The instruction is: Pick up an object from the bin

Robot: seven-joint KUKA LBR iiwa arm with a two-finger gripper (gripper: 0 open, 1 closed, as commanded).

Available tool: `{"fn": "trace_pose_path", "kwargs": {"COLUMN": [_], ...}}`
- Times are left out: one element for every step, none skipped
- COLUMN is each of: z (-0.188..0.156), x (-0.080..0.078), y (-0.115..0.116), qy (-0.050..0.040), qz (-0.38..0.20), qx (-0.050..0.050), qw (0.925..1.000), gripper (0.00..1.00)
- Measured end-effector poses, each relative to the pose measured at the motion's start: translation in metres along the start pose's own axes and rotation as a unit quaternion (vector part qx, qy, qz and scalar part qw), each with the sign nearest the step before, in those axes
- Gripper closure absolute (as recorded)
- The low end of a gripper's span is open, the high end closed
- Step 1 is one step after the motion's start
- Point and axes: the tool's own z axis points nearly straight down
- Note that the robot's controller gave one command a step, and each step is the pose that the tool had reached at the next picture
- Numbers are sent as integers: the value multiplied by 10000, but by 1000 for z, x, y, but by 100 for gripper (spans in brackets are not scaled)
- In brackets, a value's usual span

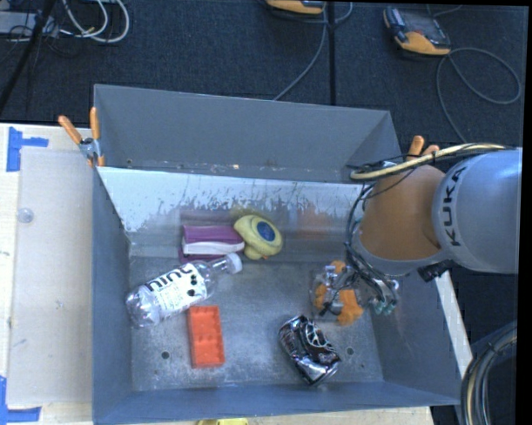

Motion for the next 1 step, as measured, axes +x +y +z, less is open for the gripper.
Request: {"fn": "trace_pose_path", "kwargs": {"z": [0], "x": [0], "y": [0], "qy": [0], "qz": [-7], "qx": [2], "qw": [10000], "gripper": [100]}}
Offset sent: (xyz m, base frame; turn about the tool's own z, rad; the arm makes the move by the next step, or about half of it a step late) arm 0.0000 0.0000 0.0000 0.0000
